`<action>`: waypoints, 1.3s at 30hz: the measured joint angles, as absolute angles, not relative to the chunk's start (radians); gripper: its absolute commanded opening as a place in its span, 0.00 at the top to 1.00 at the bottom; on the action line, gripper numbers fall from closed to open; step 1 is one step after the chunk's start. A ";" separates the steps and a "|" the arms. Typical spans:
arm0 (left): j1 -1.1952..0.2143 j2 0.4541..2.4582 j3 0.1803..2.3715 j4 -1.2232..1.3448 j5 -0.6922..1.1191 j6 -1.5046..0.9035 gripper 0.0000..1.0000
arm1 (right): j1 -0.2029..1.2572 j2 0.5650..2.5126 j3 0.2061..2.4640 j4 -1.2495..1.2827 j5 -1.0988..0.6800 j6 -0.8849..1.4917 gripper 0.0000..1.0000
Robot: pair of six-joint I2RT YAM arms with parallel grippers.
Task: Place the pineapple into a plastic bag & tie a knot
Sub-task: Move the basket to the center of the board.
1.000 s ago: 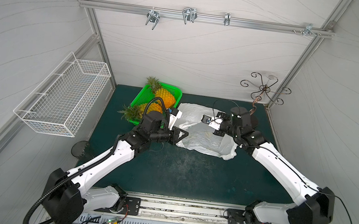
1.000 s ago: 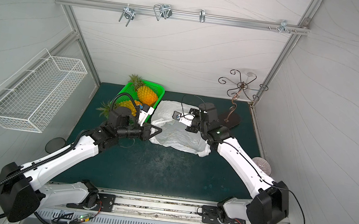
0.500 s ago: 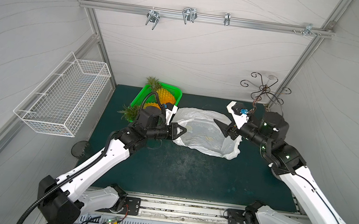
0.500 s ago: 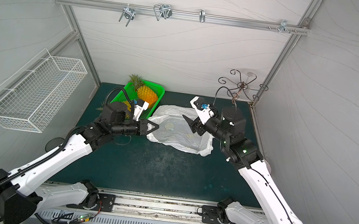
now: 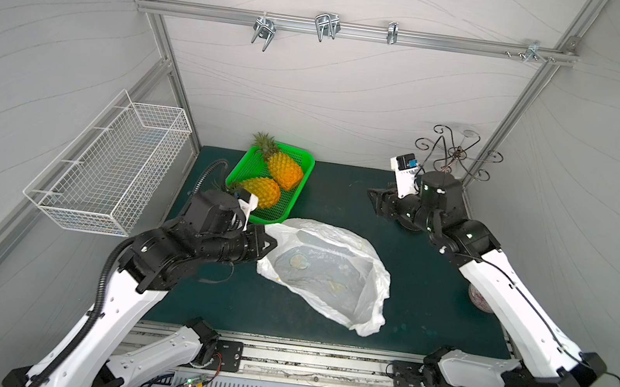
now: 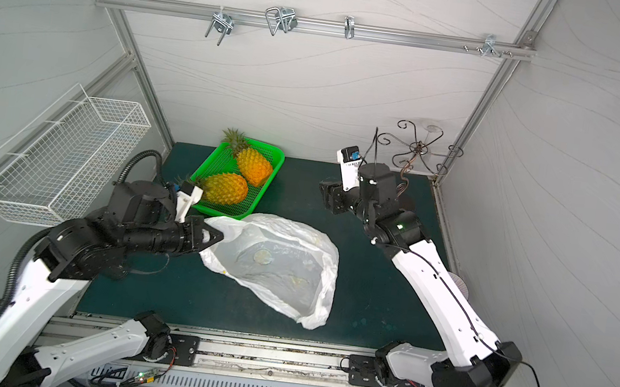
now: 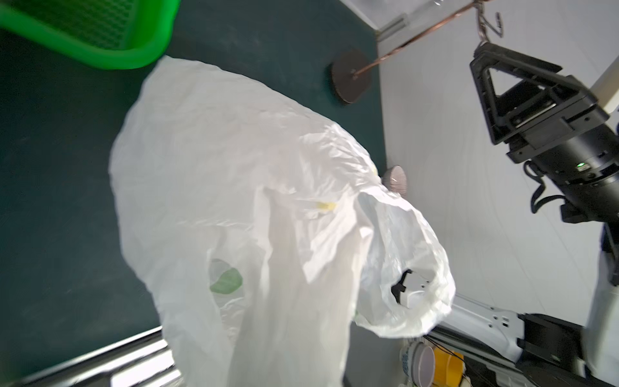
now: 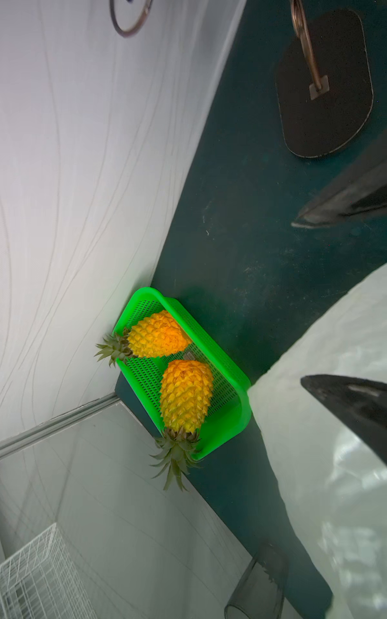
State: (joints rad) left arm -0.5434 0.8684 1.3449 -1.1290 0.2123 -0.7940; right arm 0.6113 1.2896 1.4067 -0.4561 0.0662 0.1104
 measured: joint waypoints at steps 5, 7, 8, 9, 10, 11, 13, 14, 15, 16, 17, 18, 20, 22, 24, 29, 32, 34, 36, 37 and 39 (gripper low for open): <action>-0.543 0.788 1.390 -1.356 0.007 -0.901 1.00 | 0.657 1.425 1.409 -0.395 0.080 0.229 0.30; -0.543 0.767 1.396 -1.409 -0.064 -0.941 1.00 | 0.692 1.500 1.423 -0.367 0.086 0.274 0.28; -0.543 0.760 1.397 -1.426 -0.095 -0.958 1.00 | 0.710 1.544 1.433 -0.351 0.089 0.297 0.28; -0.543 0.758 1.397 -1.444 -0.126 -0.975 1.00 | 0.726 1.591 1.450 -0.339 0.091 0.316 0.27; -0.543 0.757 1.397 -1.459 -0.152 -0.988 1.00 | 0.737 1.633 1.468 -0.329 0.096 0.333 0.27; -0.543 0.756 1.397 -1.470 -0.178 -1.001 1.00 | 0.748 1.689 1.494 -0.315 0.099 0.357 0.27; -0.543 0.754 1.399 -1.493 -0.227 -1.020 1.00 | 0.765 1.795 1.549 -0.290 0.104 0.403 0.27; -0.543 0.753 1.401 -1.502 -0.249 -1.026 1.00 | 0.772 1.854 1.584 -0.282 0.106 0.432 0.27; -0.543 0.753 1.405 -1.513 -0.267 -1.029 1.00 | 0.778 1.908 1.620 -0.275 0.107 0.459 0.27; -0.543 0.752 1.410 -1.518 -0.282 -1.029 1.00 | 0.785 1.958 1.653 -0.268 0.107 0.474 0.27; -0.543 0.752 1.414 -1.522 -0.296 -1.030 1.00 | 0.791 2.007 1.691 -0.263 0.108 0.499 0.27; -0.543 0.751 1.417 -1.522 -0.306 -1.029 1.00 | 0.796 2.055 1.731 -0.259 0.108 0.516 0.27; -0.543 0.752 1.423 -1.522 -0.319 -1.029 1.00 | 0.806 2.135 1.804 -0.255 0.109 0.543 0.28; -0.543 0.752 1.427 -1.522 -0.327 -1.028 1.00 | 0.820 2.199 1.871 -0.255 0.115 0.564 0.30; -0.543 0.752 1.427 -1.522 -0.329 -1.026 1.00 | 0.836 2.250 1.929 -0.256 0.131 0.588 0.33; -0.543 0.762 1.453 -1.533 -0.351 -1.028 1.00 | 0.862 2.325 2.019 -0.271 0.187 0.641 0.37; -0.543 0.768 1.495 -1.547 -0.386 -1.030 1.00 | 0.870 2.387 2.103 -0.301 0.230 0.661 0.46; -0.543 0.768 1.521 -1.548 -0.411 -1.026 1.00 | 0.870 2.427 2.154 -0.331 0.257 0.667 0.50; -0.543 0.767 1.538 -1.543 -0.432 -1.007 1.00 | 0.870 2.463 2.194 -0.356 0.278 0.669 0.55; -0.543 0.767 1.541 -1.539 -0.438 -0.994 1.00 | 0.869 2.474 2.206 -0.367 0.287 0.669 0.57; -0.543 0.767 1.542 -1.533 -0.453 -0.964 1.00 | 0.864 2.487 2.212 -0.378 0.297 0.675 0.64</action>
